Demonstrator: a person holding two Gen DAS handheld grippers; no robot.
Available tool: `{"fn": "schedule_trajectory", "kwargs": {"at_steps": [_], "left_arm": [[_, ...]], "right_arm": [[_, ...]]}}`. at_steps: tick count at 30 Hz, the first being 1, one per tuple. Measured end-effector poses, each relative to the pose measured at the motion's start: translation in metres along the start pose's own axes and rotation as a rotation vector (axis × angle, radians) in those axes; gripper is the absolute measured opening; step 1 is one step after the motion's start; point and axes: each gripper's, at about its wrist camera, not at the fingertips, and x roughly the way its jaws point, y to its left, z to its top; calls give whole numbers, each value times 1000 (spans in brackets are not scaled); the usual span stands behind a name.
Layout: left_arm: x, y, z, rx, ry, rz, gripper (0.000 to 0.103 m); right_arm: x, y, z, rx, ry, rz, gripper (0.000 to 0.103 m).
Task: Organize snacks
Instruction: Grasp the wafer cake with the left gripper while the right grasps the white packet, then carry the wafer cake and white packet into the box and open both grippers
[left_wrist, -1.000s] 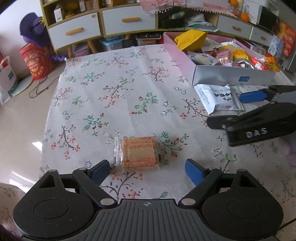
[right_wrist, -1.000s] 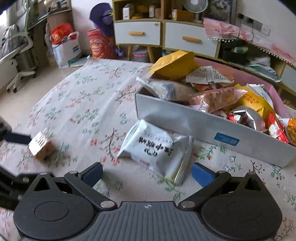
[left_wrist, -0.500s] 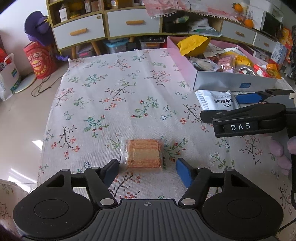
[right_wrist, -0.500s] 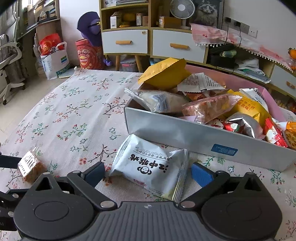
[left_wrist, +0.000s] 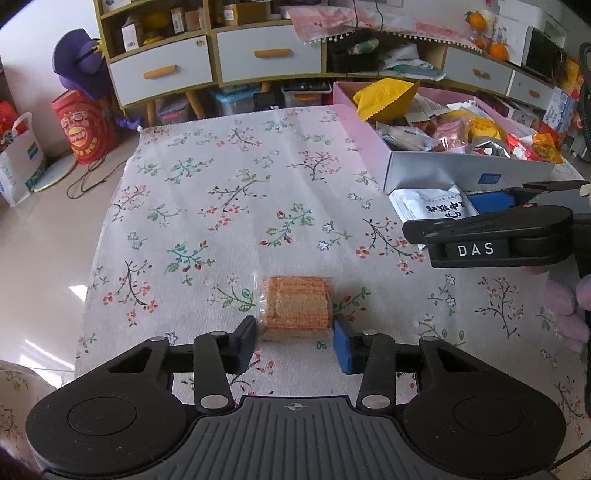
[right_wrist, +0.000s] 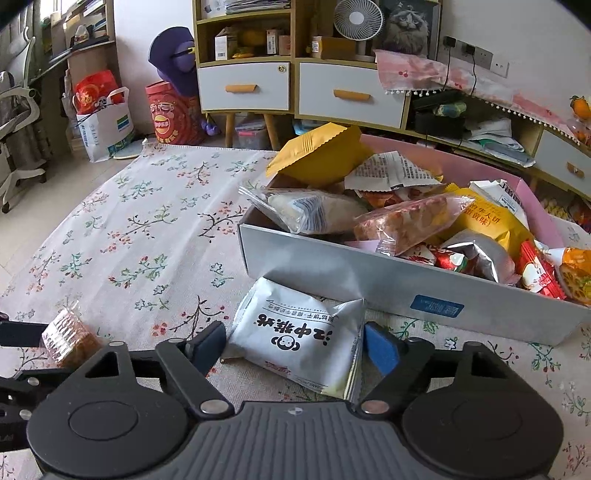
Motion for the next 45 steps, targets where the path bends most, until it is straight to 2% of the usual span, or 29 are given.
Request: {"fn": "schedule_trajectory", "kwargs": {"at_steps": [15, 33, 45], "left_arm": [[0, -12, 8, 7, 8, 5, 37], [3, -57, 24, 68, 1, -26, 37], [8, -103, 36, 130, -17, -50, 37]], "right_arm": [[-11, -5, 1, -52, 61, 74, 44], [-41, -53, -5, -74, 76, 94, 44], [-67, -91, -14, -113, 76, 66, 44]]}}
